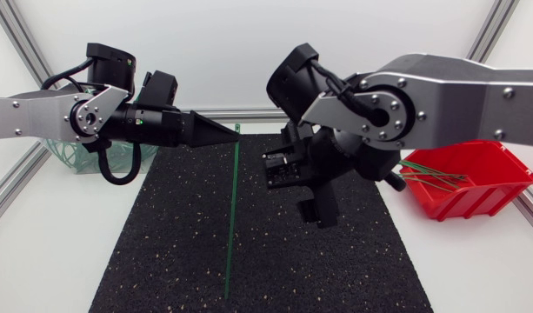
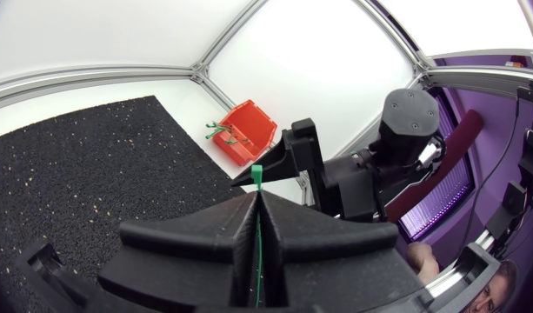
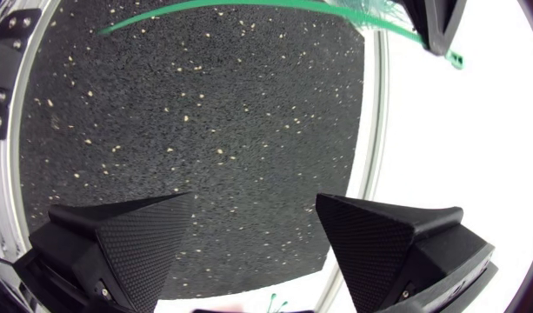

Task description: Take a green cable tie from the red box, thread the tail through the head to close it, then place it in the transparent bin on the left.

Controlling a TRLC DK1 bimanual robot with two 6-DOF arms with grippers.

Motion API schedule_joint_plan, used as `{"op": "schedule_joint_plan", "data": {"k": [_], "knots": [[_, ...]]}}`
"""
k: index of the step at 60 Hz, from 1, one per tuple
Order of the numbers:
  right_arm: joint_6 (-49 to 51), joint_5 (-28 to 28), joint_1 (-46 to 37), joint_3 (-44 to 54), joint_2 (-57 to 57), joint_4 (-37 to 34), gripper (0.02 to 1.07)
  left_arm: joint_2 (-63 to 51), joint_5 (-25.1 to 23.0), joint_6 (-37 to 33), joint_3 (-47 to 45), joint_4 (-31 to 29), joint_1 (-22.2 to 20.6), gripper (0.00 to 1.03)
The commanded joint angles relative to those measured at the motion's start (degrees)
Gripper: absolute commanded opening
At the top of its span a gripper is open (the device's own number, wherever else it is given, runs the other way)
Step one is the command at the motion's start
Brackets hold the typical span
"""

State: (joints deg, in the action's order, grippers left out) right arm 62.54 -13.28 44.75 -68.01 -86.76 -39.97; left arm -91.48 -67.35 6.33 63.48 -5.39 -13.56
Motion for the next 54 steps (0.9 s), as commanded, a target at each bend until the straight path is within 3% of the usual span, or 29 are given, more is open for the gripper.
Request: {"op": "schedule_joint_plan", "data": {"k": [1, 12, 23, 31, 54], "knots": [[8.65, -2.19, 1.65, 5.34, 2.83, 6.04, 1.03, -2.38, -1.82, -1.14, 2.52, -0.5, 0.82, 0.04], [23.85, -6.94, 3.59, 16.06, 6.34, 26.61, 1.03, -4.76, -4.81, -1.23, 5.77, -2.96, 1.52, 0.04], [38.53, -5.44, 4.12, 24.15, 8.19, 45.59, 1.03, -6.34, -6.56, -1.32, 7.18, -3.93, 1.78, 0.04], [42.57, -4.83, 4.12, 24.68, 7.4, 49.81, 1.03, -8.54, -6.56, -1.49, 7.71, -3.84, 1.52, 0.04], [55.85, 9.06, 5.08, 37.42, 9.59, 66.51, 1.03, -10.73, -6.39, -1.67, 6.3, -3.49, 0.99, 0.04]]}}
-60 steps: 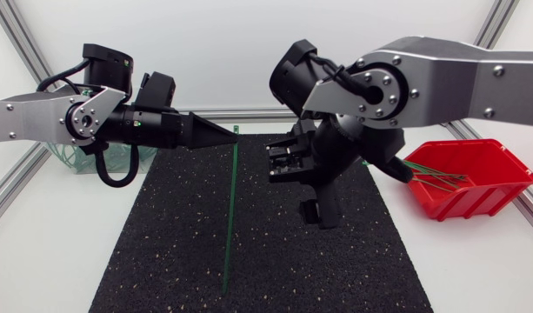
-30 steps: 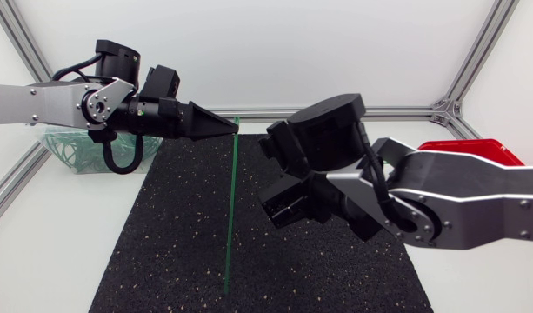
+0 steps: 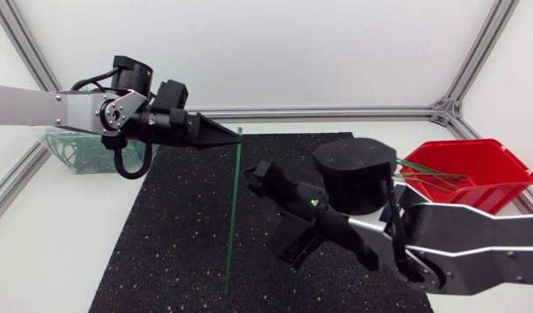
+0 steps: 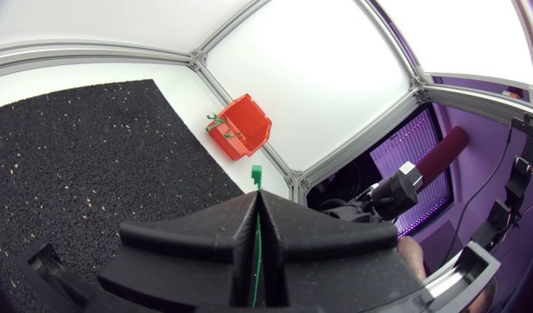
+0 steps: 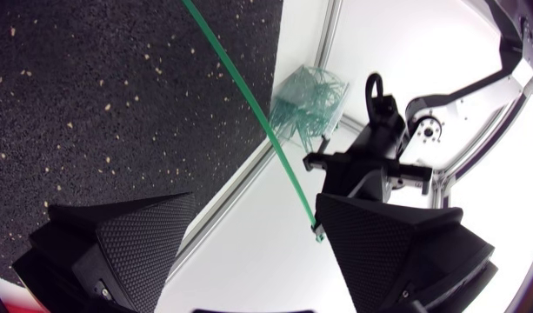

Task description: Take a green cable tie from the red box, thread the tail through the head to close it, then place it in the transparent bin on the left.

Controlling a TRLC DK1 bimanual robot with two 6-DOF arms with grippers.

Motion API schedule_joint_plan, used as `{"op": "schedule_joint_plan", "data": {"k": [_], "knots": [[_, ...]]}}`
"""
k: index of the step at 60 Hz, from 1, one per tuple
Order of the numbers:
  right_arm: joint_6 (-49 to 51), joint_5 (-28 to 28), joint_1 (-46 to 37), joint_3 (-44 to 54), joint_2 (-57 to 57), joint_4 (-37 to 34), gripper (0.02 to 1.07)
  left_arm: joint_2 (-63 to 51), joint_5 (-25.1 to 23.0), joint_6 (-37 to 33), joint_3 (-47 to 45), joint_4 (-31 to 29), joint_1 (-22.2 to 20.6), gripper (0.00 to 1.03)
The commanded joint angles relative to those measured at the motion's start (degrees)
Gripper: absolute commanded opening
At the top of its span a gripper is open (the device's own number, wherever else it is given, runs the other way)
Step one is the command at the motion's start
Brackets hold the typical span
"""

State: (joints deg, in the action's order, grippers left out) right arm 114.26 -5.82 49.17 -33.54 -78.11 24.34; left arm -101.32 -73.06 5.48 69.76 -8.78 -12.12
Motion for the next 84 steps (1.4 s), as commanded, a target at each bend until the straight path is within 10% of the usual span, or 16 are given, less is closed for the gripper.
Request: {"op": "schedule_joint_plan", "data": {"k": [1, 29, 45, 54, 84], "knots": [[4.92, 2.22, 0.67, 3.66, 1.03, 3.08, 1.03, -0.9, -0.68, -0.82, -0.15, -0.01, -0.45, 0.04], [6.94, 6.26, 3.74, 5.06, -6.62, 13.54, 0.99, -0.11, -1.03, 9.2, -0.06, 1.04, -0.36, 0.04], [6.86, 9.87, 3.92, 6.56, -7.85, 16.18, 0.76, -2.57, -1.03, 14.56, 2.93, 1.57, 0.17, 0.04], [6.59, 11.98, 4.53, 8.14, -8.29, 18.47, 0.44, -4.24, -1.21, 15.97, 4.6, 1.57, 0.78, 0.04], [6.59, 14.09, 7.52, 12.45, -13.74, 28.31, 0.35, -5.38, -1.56, 15.88, 5.39, 1.57, 1.75, 0.04]]}}
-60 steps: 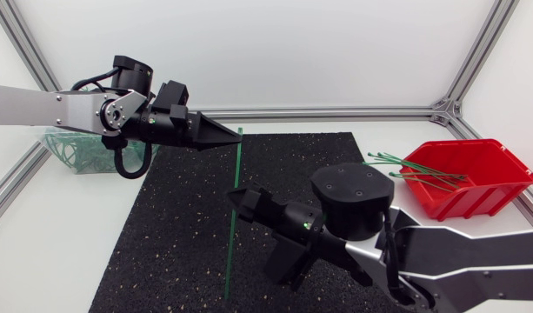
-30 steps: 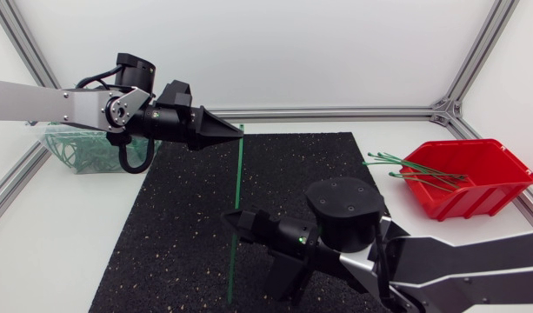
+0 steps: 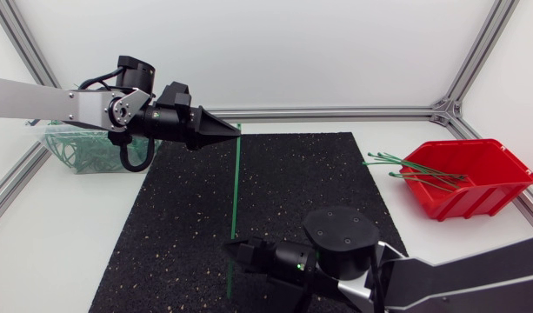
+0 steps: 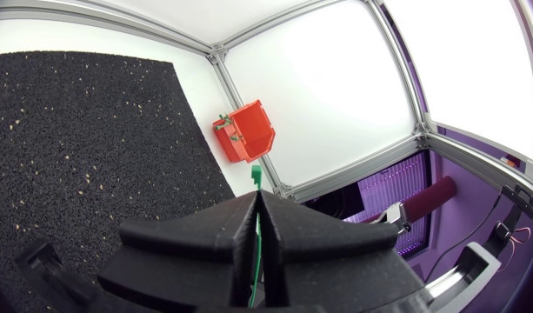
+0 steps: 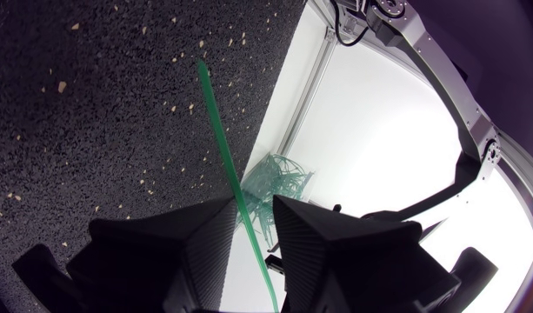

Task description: Take a green cable tie from the red box, thread the tail through the head to close it, then place it in the transparent bin on the left.

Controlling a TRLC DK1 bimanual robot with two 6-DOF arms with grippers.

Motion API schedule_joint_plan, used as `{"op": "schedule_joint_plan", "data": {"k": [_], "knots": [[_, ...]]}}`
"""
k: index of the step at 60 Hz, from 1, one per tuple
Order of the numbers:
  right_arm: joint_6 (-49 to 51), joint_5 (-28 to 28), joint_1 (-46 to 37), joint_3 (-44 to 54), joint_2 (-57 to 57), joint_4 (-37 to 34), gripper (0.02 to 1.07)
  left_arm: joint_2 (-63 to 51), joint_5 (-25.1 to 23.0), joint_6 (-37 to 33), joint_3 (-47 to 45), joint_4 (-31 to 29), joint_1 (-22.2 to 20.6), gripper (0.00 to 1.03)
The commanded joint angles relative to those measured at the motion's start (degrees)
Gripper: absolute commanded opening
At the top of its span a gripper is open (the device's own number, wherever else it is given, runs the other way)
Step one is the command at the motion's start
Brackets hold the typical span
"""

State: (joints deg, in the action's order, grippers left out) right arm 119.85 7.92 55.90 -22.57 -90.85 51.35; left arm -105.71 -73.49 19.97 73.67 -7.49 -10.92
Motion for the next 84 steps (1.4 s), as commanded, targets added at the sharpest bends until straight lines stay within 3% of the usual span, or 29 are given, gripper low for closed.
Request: {"op": "schedule_joint_plan", "data": {"k": [1, 32, 62, 75, 84], "knots": [[1.0, 0.25, 0.88, 1.65, -1.09, 1.47, 0.35, -0.99, -1.13, 1.39, 1.48, 0.28, 0.63, 0.04], [0.12, -0.36, 3.34, 5.08, -3.37, 6.13, 0.31, -0.9, -1.21, 1.48, 1.3, 0.28, 0.37, 0.04], [0.12, -0.72, 3.34, 4.9, -4.78, 6.3, 0.28, -0.9, -1.3, 1.57, 1.39, 0.28, 0.28, 0.04], [0.12, -1.51, 2.99, 4.81, -5.39, 6.3, 0.23, -0.9, -1.3, 1.57, 1.13, 0.28, 0.46, 0.04], [-0.41, -1.42, 2.46, 4.37, -5.48, 6.3, 0.15, -0.81, -1.48, 1.48, 0.95, 0.28, 0.19, 0.04]]}}
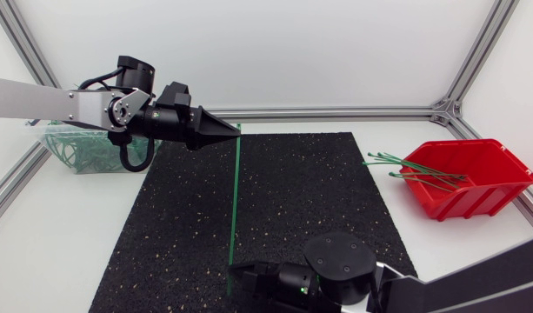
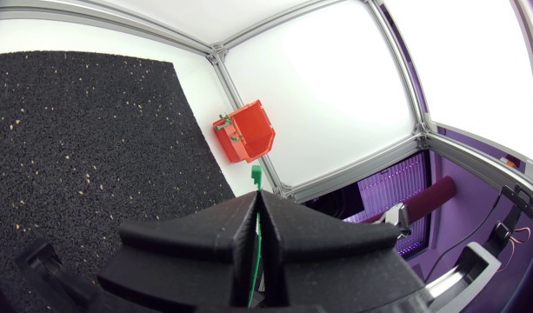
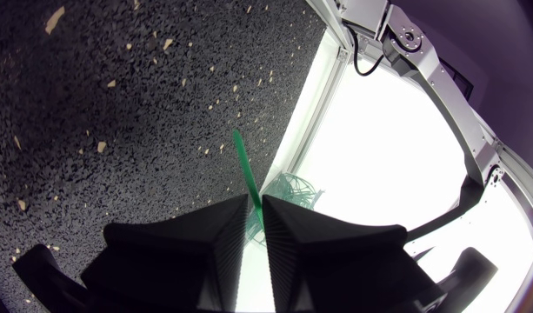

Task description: Take a green cable tie from the red box, thread the tail through the head to close it, then place it in the transparent bin on the left.

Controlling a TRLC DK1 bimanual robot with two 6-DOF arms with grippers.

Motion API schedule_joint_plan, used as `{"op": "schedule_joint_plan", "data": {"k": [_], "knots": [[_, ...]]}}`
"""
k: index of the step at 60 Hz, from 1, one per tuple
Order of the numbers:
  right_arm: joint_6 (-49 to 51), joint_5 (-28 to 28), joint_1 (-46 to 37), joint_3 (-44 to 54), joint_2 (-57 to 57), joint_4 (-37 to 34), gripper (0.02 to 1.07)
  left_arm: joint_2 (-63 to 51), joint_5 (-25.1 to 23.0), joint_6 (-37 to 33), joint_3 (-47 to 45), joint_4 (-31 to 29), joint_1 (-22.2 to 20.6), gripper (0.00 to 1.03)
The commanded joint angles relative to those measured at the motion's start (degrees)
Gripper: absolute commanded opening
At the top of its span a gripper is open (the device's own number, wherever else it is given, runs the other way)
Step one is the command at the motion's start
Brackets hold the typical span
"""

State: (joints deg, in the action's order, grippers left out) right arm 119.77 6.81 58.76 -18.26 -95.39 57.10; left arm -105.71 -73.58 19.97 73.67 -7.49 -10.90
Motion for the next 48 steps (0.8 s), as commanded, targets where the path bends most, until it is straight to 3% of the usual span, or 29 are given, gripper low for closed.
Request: {"op": "schedule_joint_plan", "data": {"k": [1, 3, 8, 31, 40, 48], "knots": [[-0.32, -0.3, -0.4, 0.07, -0.93, 0.56, 0.14, -0.81, -1.39, 1.48, 0.95, 0.28, 0.17, 0.04], [-0.32, 0.13, -0.49, -0.02, -0.93, 0.56, 0.07, -0.72, -1.39, 1.48, 0.86, 0.28, 0.0, 0.04], [1.96, 3.04, -2.51, 0.24, 1.26, -2.61, 0.08, -0.37, -1.39, 1.39, 0.51, 0.28, -0.09, 0.04], [1.08, 0.22, -2.6, -0.9, 0.21, -1.91, 0.08, -0.2, -1.57, 1.13, 0.25, 0.28, -0.09, 0.04], [0.47, -1.1, -2.6, -0.72, 0.56, -1.82, 0.26, -0.28, -1.57, 1.22, 0.34, 0.28, 0.09, 0.04], [0.47, -1.27, -3.66, -1.34, 1.53, -1.82, 0.32, -0.2, -1.57, 1.48, 0.6, 0.28, -0.09, 0.04]]}}
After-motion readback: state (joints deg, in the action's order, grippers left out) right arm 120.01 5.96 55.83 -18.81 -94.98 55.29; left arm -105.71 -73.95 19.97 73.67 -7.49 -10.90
